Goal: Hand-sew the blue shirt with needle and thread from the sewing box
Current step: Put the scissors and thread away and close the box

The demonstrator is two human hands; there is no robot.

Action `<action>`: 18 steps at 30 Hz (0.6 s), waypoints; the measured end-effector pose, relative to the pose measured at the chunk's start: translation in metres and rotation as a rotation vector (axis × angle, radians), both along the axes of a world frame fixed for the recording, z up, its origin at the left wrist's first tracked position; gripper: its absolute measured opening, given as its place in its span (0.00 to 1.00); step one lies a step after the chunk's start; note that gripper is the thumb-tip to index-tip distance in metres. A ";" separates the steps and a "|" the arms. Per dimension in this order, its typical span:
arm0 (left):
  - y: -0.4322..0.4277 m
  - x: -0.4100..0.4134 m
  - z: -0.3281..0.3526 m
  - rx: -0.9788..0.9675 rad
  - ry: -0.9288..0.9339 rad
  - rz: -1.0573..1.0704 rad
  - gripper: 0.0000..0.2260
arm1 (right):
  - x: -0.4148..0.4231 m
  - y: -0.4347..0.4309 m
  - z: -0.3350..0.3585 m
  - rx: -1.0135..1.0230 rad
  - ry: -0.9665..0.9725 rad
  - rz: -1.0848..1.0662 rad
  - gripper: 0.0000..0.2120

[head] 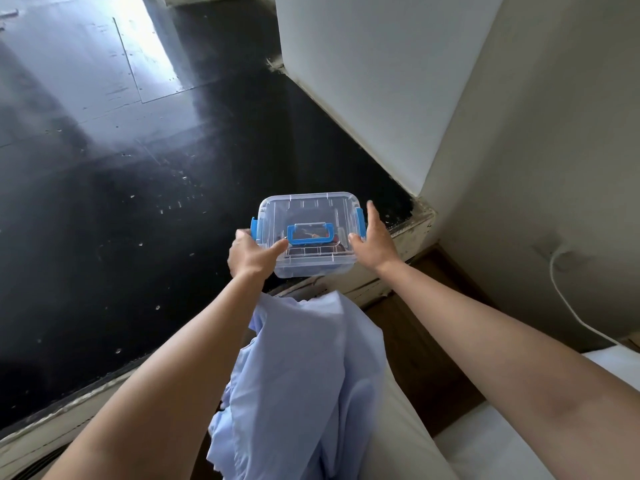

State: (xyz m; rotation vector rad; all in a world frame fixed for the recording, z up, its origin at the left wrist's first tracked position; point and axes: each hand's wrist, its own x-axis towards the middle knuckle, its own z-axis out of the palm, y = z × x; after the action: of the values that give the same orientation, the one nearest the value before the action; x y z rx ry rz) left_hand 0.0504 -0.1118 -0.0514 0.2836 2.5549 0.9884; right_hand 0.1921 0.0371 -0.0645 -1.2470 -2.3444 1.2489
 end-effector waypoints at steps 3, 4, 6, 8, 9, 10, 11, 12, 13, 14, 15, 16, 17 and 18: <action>0.005 0.002 0.003 0.018 0.144 0.028 0.26 | 0.002 0.002 0.001 -0.106 -0.058 -0.037 0.25; 0.007 0.004 0.004 0.007 0.184 0.027 0.25 | 0.002 0.002 0.001 -0.125 -0.070 -0.045 0.20; 0.010 0.004 0.003 -0.007 0.242 0.012 0.23 | 0.001 0.003 0.002 -0.135 -0.092 -0.069 0.16; 0.013 0.005 0.003 -0.017 0.268 -0.036 0.23 | 0.002 0.009 0.000 -0.140 -0.094 -0.101 0.15; 0.015 0.004 0.003 -0.022 0.271 -0.082 0.24 | 0.002 0.011 0.001 -0.162 -0.073 -0.136 0.15; 0.016 0.003 0.003 -0.027 0.265 -0.137 0.26 | 0.002 0.015 0.000 -0.192 -0.044 -0.188 0.15; 0.018 0.003 0.003 -0.032 0.245 -0.188 0.29 | 0.002 0.018 -0.001 -0.217 -0.012 -0.250 0.15; 0.019 0.005 0.003 -0.035 0.210 -0.227 0.33 | 0.003 0.022 -0.004 -0.249 0.016 -0.316 0.15; 0.020 0.008 0.004 -0.037 0.165 -0.247 0.37 | 0.005 0.025 -0.004 -0.295 0.054 -0.377 0.15; 0.020 0.012 0.004 -0.046 0.131 -0.261 0.39 | 0.006 0.027 -0.004 -0.346 0.093 -0.416 0.16; 0.020 0.016 0.004 -0.074 0.112 -0.294 0.40 | 0.009 0.030 -0.002 -0.390 0.129 -0.424 0.17; 0.017 0.019 0.005 -0.131 0.104 -0.348 0.39 | 0.010 0.029 0.000 -0.422 0.147 -0.396 0.19; 0.013 0.021 0.006 -0.213 0.080 -0.427 0.39 | 0.011 0.028 0.003 -0.449 0.153 -0.356 0.23; 0.007 0.023 0.009 -0.300 0.028 -0.508 0.40 | 0.013 0.025 0.007 -0.477 0.143 -0.312 0.26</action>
State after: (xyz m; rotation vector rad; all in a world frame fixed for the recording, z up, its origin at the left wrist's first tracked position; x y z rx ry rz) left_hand 0.0731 -0.1047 -0.0423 0.8088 2.4208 0.4110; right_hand 0.2048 0.0622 -0.0578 -1.5223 -1.7193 1.7700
